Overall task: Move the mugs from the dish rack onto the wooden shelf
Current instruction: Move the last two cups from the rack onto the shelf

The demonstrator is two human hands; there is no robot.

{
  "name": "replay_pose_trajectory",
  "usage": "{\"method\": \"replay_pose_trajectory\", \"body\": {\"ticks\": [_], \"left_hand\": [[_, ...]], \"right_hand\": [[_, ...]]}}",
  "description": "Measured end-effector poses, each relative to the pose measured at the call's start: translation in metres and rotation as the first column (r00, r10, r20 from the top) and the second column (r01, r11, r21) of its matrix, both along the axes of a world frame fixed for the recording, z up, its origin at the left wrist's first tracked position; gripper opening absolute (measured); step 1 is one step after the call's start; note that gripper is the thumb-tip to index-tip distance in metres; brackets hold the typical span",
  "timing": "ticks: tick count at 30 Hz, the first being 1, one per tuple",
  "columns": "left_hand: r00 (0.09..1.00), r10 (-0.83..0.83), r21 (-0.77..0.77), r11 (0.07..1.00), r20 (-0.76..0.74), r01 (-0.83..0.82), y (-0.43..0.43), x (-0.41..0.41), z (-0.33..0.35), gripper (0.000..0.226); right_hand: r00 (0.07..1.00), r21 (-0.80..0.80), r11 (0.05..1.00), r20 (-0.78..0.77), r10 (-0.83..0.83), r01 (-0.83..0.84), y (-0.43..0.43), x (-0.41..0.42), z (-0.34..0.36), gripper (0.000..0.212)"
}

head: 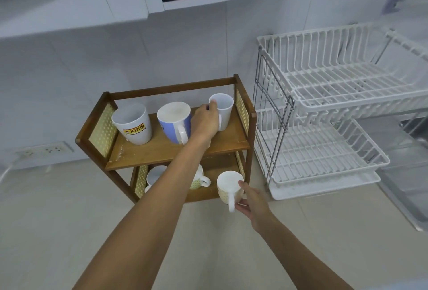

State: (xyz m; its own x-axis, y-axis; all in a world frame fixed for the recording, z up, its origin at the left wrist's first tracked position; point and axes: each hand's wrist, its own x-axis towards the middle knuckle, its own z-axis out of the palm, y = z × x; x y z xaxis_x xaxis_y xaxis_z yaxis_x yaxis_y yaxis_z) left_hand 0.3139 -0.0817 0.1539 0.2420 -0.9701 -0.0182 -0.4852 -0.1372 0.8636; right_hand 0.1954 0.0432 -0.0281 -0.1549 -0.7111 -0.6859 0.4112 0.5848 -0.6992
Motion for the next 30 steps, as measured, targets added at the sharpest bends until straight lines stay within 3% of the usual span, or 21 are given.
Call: {"method": "replay_pose_trajectory", "body": {"ticks": [9,14,16,19,23,30], "left_hand": [[1.000,0.028,-0.082,0.996,0.000,-0.028,0.017,-0.002,-0.010,0.048],[1.000,0.022,-0.060,0.998,-0.007,-0.022,0.018,0.002,-0.012,0.050],[1.000,0.016,-0.055,0.998,-0.001,-0.016,0.018,0.002,-0.014,0.047],[1.000,-0.007,-0.057,0.998,-0.009,0.007,0.020,0.003,-0.017,0.044],[0.999,-0.040,-0.071,0.997,-0.016,0.039,0.024,0.003,-0.022,0.039],[0.997,-0.074,-0.096,0.993,-0.030,0.071,0.031,0.004,-0.023,0.046]], "right_hand": [[0.967,0.107,0.968,0.094,-0.237,0.227,-0.020,0.029,-0.021,0.050],[0.964,0.048,0.963,-0.032,-0.263,0.264,-0.033,0.041,-0.026,0.049],[0.956,0.032,0.955,-0.017,-0.294,0.294,-0.033,0.044,-0.029,0.052],[0.938,0.022,0.940,0.061,-0.342,0.342,-0.025,0.044,-0.034,0.037],[0.936,-0.021,0.950,0.173,-0.305,0.313,-0.010,0.046,-0.036,0.025],[0.934,-0.058,0.953,0.224,-0.279,0.298,-0.024,0.047,-0.032,0.044]]}}
